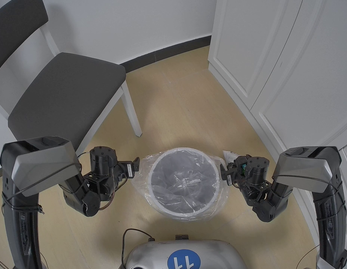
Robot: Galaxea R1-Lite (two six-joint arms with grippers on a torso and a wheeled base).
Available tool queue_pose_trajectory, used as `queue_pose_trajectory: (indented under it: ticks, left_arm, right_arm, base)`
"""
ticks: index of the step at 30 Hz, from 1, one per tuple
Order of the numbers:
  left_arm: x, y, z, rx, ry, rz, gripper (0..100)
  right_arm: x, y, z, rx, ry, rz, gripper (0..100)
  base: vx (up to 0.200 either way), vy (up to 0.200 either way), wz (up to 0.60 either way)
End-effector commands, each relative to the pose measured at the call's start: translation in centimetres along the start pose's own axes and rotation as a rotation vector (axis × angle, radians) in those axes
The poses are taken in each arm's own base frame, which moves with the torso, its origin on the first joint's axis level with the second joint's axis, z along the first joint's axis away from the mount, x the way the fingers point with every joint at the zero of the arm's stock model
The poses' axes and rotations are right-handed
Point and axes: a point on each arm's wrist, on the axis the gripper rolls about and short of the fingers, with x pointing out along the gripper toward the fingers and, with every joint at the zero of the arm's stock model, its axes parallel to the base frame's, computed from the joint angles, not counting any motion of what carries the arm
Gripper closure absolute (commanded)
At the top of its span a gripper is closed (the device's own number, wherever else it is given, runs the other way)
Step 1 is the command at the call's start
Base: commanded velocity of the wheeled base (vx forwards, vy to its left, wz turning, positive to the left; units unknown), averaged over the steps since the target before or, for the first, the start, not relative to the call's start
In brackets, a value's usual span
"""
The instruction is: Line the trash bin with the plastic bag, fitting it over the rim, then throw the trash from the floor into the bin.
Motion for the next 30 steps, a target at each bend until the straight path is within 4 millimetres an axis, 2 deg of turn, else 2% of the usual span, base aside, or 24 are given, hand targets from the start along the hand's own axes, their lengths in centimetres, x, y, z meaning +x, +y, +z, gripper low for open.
queue_pose_trajectory:
  ticks: [1, 4, 7, 11, 15, 22, 25, 29, 30]
  left_arm:
    - [-3.3, -0.9, 3.2, 0.034, -0.040, -0.035, 0]
    - [-4.3, -1.9, 3.7, 0.048, -0.038, -0.056, 0]
    - [-5.6, -3.4, 4.2, 0.071, -0.009, -0.096, 0]
    - [-6.8, -5.5, 3.5, 0.110, 0.048, -0.151, 0]
    - [-7.3, -7.2, 2.0, 0.198, 0.141, -0.164, 0]
    - [-7.3, -10.2, 1.1, 0.314, 0.208, -0.106, 0]
    - [-7.3, -11.0, 1.0, 0.331, 0.226, -0.107, 0]
    - [-6.8, -12.1, 0.7, 0.346, 0.243, -0.116, 0]
    - [-6.8, -12.1, 0.7, 0.346, 0.243, -0.116, 0]
  right_arm:
    - [-2.5, -1.0, 0.5, -0.085, 0.036, 0.019, 0]
    - [-2.5, -0.8, -0.4, -0.115, 0.063, 0.033, 0]
    - [-1.9, -0.5, -2.2, -0.130, 0.105, 0.039, 0]
    - [-1.1, 0.1, -3.6, -0.136, 0.122, 0.041, 0]
    - [-0.9, 0.3, -4.1, -0.138, 0.133, 0.057, 0]
    - [-1.8, 1.2, -5.5, -0.154, 0.170, 0.114, 0]
    - [-2.3, 2.2, -5.3, -0.157, 0.157, 0.152, 0]
    - [-3.7, 4.7, -4.9, -0.127, 0.143, 0.217, 0]
    - [-3.7, 4.7, -4.9, -0.127, 0.143, 0.217, 0]
  base:
    - [0.000, 0.000, 0.00]
    - [0.000, 0.000, 0.00]
    - [0.000, 0.000, 0.00]
    - [0.000, 0.000, 0.00]
    - [0.000, 0.000, 0.00]
    - [0.000, 0.000, 0.00]
    - [0.000, 0.000, 0.00]
    - [0.000, 0.000, 0.00]
    - [0.000, 0.000, 0.00]
